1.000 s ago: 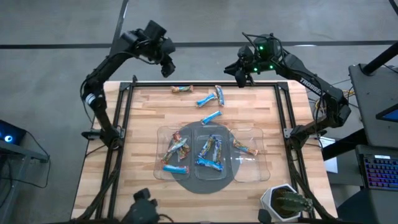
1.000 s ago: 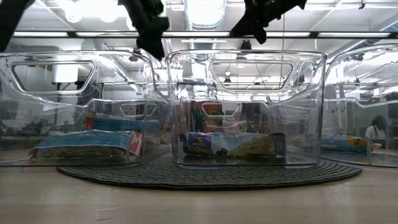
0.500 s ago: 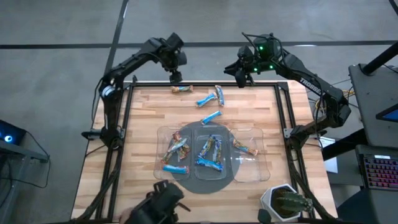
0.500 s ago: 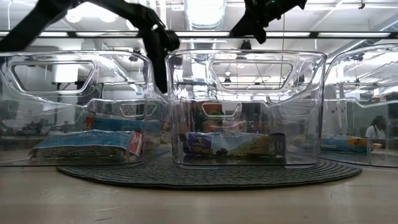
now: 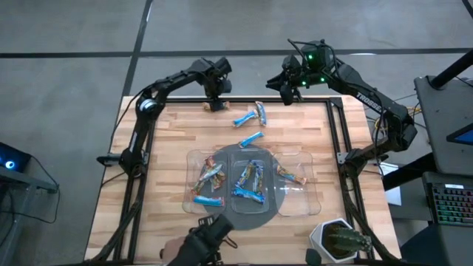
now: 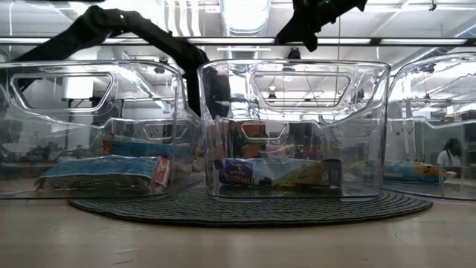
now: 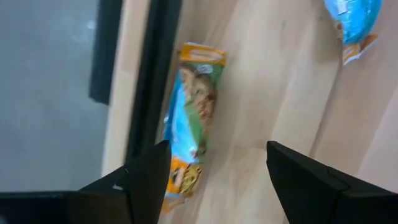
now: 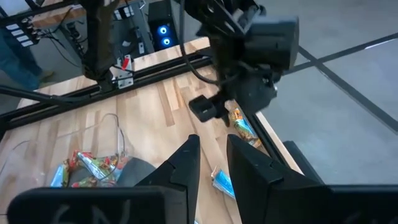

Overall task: Pick and place Granola Bars by type
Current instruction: Put the yellow granola bar into the right transparent bin

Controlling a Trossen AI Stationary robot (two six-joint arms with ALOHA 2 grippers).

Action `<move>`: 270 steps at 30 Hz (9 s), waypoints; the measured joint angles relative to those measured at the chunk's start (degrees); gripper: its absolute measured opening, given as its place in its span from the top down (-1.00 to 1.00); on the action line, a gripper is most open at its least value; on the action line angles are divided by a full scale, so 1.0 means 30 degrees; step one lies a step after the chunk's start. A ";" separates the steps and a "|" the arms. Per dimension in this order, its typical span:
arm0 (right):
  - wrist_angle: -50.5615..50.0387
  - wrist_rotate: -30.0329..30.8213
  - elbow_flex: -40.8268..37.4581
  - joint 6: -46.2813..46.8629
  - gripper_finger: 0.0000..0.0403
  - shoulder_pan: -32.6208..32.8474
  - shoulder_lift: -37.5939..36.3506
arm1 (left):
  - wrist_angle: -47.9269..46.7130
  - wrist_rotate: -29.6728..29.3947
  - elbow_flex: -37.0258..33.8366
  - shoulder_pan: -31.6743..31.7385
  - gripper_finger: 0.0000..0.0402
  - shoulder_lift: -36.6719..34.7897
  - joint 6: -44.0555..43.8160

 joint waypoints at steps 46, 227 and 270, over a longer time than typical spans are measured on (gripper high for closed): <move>-0.0006 -0.0078 0.0000 0.0707 0.67 0.0006 0.0000 | 0.2786 -0.0831 -0.2740 0.0150 0.35 0.1514 -0.0608; -0.1282 0.0002 0.0000 0.0138 0.72 -0.0044 -0.6834 | 2.4488 0.6539 -0.4866 -1.3205 0.36 -0.2356 -1.3781; -0.1957 0.0672 0.1442 0.5599 0.30 0.0262 -0.0289 | 1.6607 -0.4905 -1.3802 -1.2731 1.00 -2.2811 -1.0172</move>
